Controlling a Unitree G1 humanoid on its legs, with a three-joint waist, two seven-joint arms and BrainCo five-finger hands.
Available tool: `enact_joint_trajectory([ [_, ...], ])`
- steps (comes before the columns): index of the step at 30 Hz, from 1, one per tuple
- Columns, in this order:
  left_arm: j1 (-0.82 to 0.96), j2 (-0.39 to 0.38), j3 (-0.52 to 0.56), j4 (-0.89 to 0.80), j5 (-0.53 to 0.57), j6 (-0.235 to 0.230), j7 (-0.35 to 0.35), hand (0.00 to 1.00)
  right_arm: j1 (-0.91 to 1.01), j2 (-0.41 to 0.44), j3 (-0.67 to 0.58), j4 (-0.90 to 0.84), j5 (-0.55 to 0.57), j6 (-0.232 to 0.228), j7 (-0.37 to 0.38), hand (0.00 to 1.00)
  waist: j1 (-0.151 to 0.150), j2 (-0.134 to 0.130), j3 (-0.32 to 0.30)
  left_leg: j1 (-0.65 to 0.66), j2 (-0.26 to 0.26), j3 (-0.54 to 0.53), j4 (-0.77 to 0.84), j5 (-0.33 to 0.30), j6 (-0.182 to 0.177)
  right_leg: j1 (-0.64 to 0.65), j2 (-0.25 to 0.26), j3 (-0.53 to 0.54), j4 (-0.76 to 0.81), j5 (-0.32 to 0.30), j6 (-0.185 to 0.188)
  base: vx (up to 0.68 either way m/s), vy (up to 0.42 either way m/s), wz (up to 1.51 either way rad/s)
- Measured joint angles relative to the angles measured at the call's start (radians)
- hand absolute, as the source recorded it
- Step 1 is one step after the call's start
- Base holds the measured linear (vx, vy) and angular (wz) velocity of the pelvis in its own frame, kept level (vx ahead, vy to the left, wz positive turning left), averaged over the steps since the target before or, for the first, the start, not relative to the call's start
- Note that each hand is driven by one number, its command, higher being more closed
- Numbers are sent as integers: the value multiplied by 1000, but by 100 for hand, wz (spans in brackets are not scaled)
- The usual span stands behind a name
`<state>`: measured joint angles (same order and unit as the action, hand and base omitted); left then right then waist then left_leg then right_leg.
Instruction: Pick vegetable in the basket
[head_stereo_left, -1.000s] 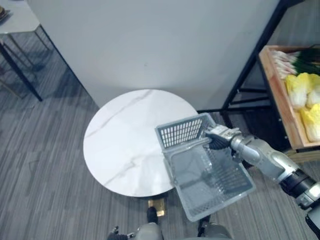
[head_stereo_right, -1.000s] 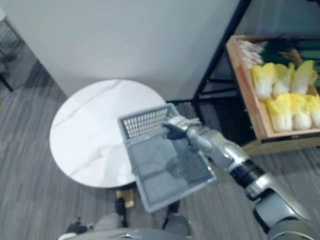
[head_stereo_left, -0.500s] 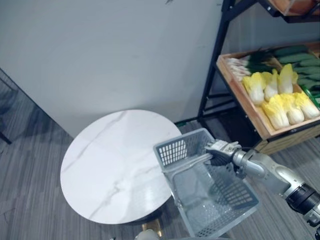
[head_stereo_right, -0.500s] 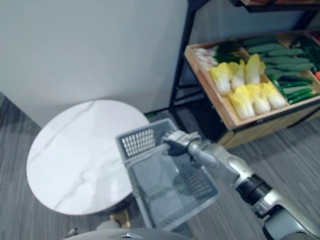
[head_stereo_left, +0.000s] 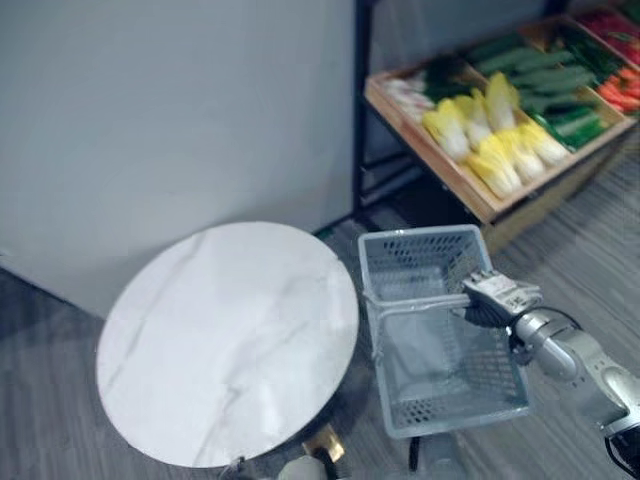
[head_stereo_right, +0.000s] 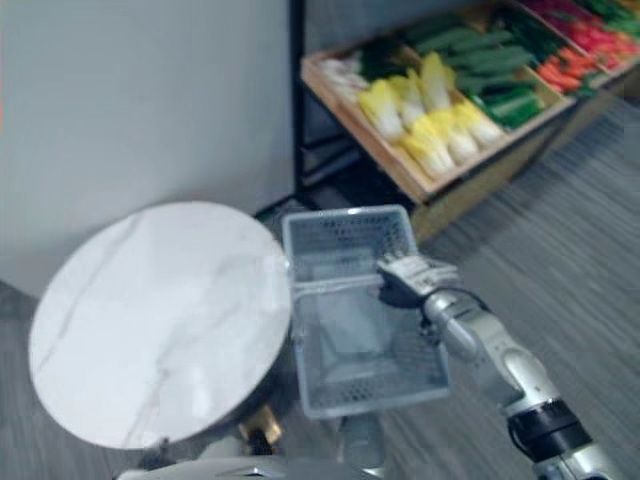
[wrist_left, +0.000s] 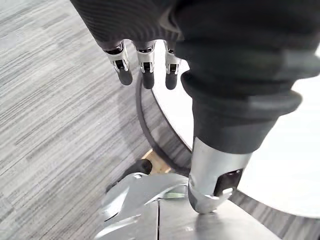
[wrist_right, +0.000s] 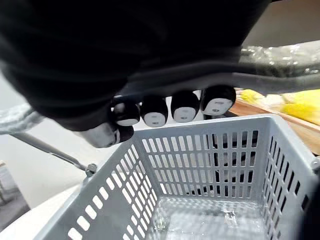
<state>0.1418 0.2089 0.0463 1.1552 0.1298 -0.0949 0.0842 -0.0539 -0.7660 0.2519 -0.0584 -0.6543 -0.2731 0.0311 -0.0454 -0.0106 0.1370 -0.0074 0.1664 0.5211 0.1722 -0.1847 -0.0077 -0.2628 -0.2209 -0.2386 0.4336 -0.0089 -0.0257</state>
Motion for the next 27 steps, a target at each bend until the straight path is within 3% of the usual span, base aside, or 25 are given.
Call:
enact_joint_trajectory([
  [3,11,32,-13,1,0,11,-3,0,-32,47,11,31,0,-21,0,100,23,-44,-28,50,8,152,-15,-2,3,90,-56,-45,163,-50,-15,-50,64,-146],
  [7,8,45,-8,20,0,11,-3,0,-78,80,60,43,1,-22,-1,100,23,-52,-49,43,70,325,26,4,-6,105,-101,-57,162,-32,2,-78,-114,-144],
  [8,1,41,-9,31,0,10,-3,0,-75,81,75,44,0,-22,0,100,20,-39,-52,40,91,358,35,16,-23,107,-71,-69,90,-32,20,-102,-190,-124],
  [9,-10,27,-10,51,0,13,-2,0,-68,79,78,48,-5,-19,0,100,23,-6,-75,24,102,381,6,48,-32,112,-19,-70,-27,-18,42,-104,-206,-124],
  [10,-15,19,-13,59,1,13,-2,0,-68,79,79,49,-5,-17,0,100,25,2,-79,23,110,388,-16,72,-33,125,-3,-67,-88,-18,47,-104,-266,-136],
  [12,-35,29,-13,70,3,13,-2,0,-80,82,79,48,-3,-17,-1,100,31,-11,-78,20,115,443,-10,96,-46,126,8,-100,-211,-74,111,-121,-376,-132],
  [14,-50,13,-13,78,7,16,1,0,-76,80,81,57,-9,-14,-1,100,22,17,-78,25,155,474,12,123,-72,151,63,-93,-302,-51,101,-116,-363,-77],
  [16,-57,13,-12,78,40,18,13,0,-23,79,80,57,-11,-8,-1,100,13,26,-76,53,224,478,78,157,-77,231,131,-83,-403,-14,70,-67,-315,-34],
  [18,-58,21,-12,72,45,18,26,0,3,78,78,54,-11,-8,-2,100,11,25,-76,55,282,473,166,185,-79,257,153,-74,-419,-11,65,-48,-179,-27],
  [19,-56,25,-8,66,48,16,31,0,9,79,78,54,-11,-9,-2,100,7,24,-75,44,314,436,231,219,-77,269,163,-50,-433,-3,52,-81,-234,-44],
  [21,-56,24,0,65,49,12,34,0,9,81,77,54,-10,-9,-4,100,17,24,-72,10,314,313,293,256,-72,280,162,-4,-445,9,34,-83,-136,-64],
  [22,-47,16,0,67,49,9,36,0,8,91,77,54,-10,-9,-5,100,21,18,-68,-16,234,113,303,199,-100,286,146,46,-454,10,33,-72,-39,-77],
  [24,-24,-4,4,67,49,7,46,0,4,109,77,54,-5,-10,-9,100,25,19,-67,-23,131,-83,262,124,-111,283,148,108,-470,7,34,-36,4,-98],
  [27,-14,-28,11,67,49,7,53,0,0,116,92,54,5,-12,-36,100,29,25,-61,-8,24,-235,95,103,-114,254,171,169,-463,7,34,-24,64,-95],
])
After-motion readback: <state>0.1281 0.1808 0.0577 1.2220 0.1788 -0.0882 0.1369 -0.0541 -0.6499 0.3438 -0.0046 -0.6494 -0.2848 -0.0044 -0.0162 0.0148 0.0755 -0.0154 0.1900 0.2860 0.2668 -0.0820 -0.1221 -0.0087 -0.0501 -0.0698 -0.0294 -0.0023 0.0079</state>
